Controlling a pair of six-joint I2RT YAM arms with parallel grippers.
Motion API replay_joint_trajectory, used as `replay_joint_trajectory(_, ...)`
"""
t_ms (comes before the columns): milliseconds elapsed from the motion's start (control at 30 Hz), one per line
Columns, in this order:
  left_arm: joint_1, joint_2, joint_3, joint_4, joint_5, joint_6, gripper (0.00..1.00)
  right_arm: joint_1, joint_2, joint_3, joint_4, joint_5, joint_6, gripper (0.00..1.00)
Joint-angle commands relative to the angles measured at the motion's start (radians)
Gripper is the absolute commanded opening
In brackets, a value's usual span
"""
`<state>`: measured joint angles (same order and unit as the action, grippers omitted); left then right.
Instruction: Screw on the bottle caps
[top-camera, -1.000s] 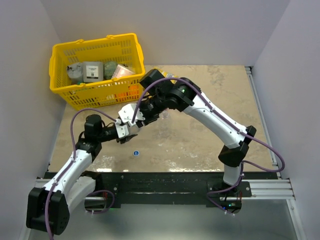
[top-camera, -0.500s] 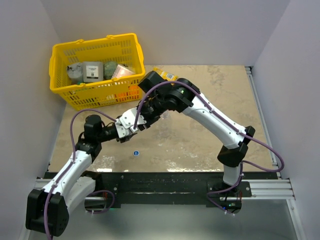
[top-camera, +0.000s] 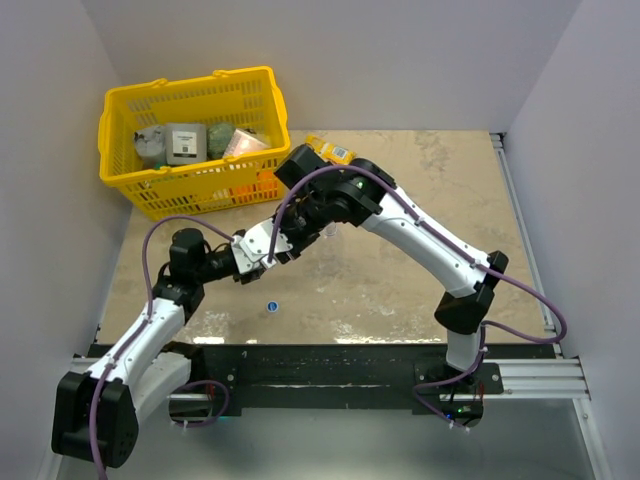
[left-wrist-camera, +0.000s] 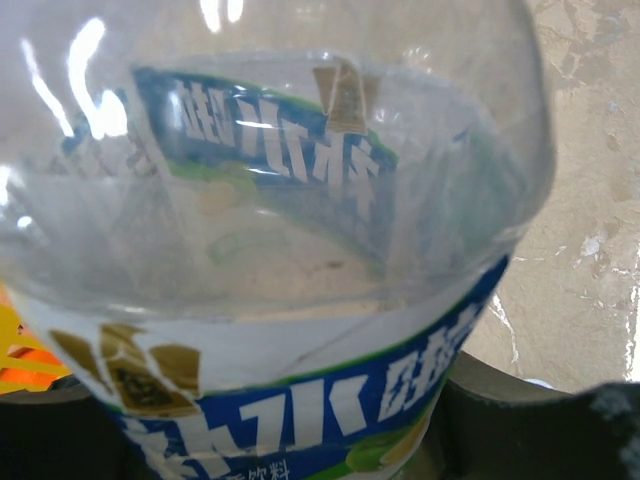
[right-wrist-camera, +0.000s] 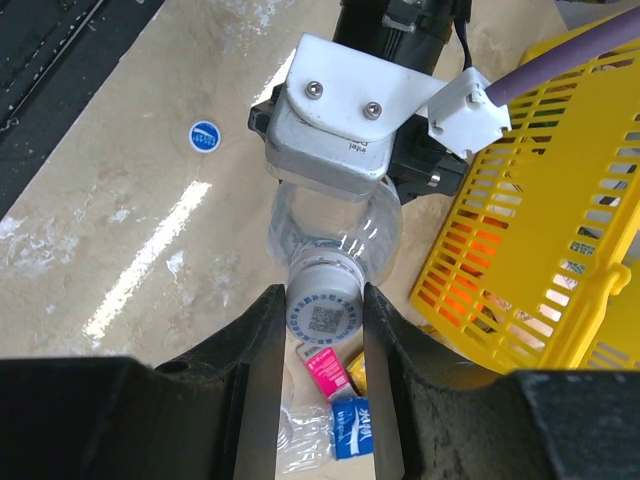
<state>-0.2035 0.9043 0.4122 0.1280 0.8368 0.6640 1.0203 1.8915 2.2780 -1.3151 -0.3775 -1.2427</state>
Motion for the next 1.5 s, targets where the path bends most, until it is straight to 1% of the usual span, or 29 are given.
replay_joint_trajectory(0,-0.004,-0.001,0.011,0.139,0.035,-0.059,0.0,0.003,-0.011,-0.037,0.014,0.019,-0.021,0.1)
replay_joint_trajectory(67,-0.004,-0.007,0.004,0.192,0.022,-0.087,0.0,0.003,-0.006,-0.044,0.031,0.022,-0.008,0.1)
replay_joint_trajectory(167,-0.004,-0.008,-0.012,0.269,0.012,-0.151,0.0,0.003,-0.003,-0.064,0.083,0.022,0.075,0.09)
replay_joint_trajectory(200,-0.004,-0.01,-0.013,0.288,0.007,-0.182,0.0,0.003,0.004,-0.069,0.092,0.026,0.128,0.09)
replay_joint_trajectory(267,-0.004,-0.015,-0.03,0.341,-0.013,-0.213,0.0,0.0,0.02,-0.054,0.103,0.031,0.184,0.08)
replay_joint_trajectory(333,-0.005,-0.025,-0.044,0.373,-0.036,-0.222,0.0,-0.006,0.058,-0.008,0.109,0.028,0.293,0.07)
replay_joint_trajectory(367,-0.005,-0.036,-0.067,0.422,-0.071,-0.236,0.0,-0.009,0.076,0.015,0.106,0.025,0.38,0.07)
replay_joint_trajectory(433,-0.005,-0.045,-0.087,0.461,-0.108,-0.241,0.0,-0.019,0.135,0.086,0.102,0.035,0.48,0.06)
replay_joint_trajectory(467,-0.005,-0.048,-0.105,0.507,-0.161,-0.266,0.0,-0.022,0.158,0.115,0.08,0.026,0.579,0.05)
replay_joint_trajectory(500,-0.005,-0.053,-0.111,0.521,-0.192,-0.271,0.0,-0.025,0.179,0.174,0.062,0.016,0.626,0.04)
replay_joint_trajectory(533,-0.007,-0.053,-0.127,0.557,-0.252,-0.277,0.0,-0.028,0.229,0.201,0.032,0.009,0.676,0.04)
replay_joint_trajectory(567,-0.007,-0.054,-0.131,0.57,-0.278,-0.283,0.0,-0.029,0.248,0.221,0.018,0.011,0.784,0.03)
replay_joint_trajectory(600,-0.007,-0.054,-0.136,0.582,-0.3,-0.284,0.0,-0.031,0.271,0.245,0.005,-0.004,0.836,0.02)
replay_joint_trajectory(667,-0.01,-0.047,-0.144,0.61,-0.363,-0.271,0.0,-0.054,0.291,0.236,0.013,-0.012,0.97,0.0)
replay_joint_trajectory(733,-0.01,-0.029,-0.142,0.613,-0.415,-0.261,0.0,-0.054,0.276,0.189,0.046,-0.006,0.985,0.0)
replay_joint_trajectory(800,-0.01,-0.015,-0.138,0.608,-0.435,-0.259,0.0,-0.054,0.284,0.213,0.047,0.008,1.002,0.0)
replay_joint_trajectory(933,-0.011,0.005,-0.15,0.636,-0.479,-0.309,0.0,-0.054,0.285,0.204,0.059,0.014,1.026,0.0)
replay_joint_trajectory(1200,-0.01,0.051,-0.168,0.653,-0.447,-0.374,0.0,-0.054,0.29,0.235,0.065,0.089,1.013,0.0)
replay_joint_trajectory(1233,-0.008,0.064,-0.176,0.651,-0.433,-0.379,0.0,-0.052,0.287,0.235,0.068,0.142,1.005,0.0)
replay_joint_trajectory(1300,-0.007,0.073,-0.184,0.651,-0.424,-0.391,0.0,-0.052,0.279,0.216,0.071,0.196,0.993,0.0)
replay_joint_trajectory(1333,-0.007,0.082,-0.188,0.65,-0.409,-0.392,0.0,-0.052,0.278,0.212,0.073,0.218,0.991,0.02)
replay_joint_trajectory(1433,-0.004,0.111,-0.191,0.659,-0.383,-0.4,0.0,-0.054,0.271,0.212,0.077,0.242,0.985,0.28)
replay_joint_trajectory(1467,-0.002,0.12,-0.191,0.66,-0.374,-0.402,0.0,-0.054,0.273,0.233,0.079,0.224,0.982,0.4)
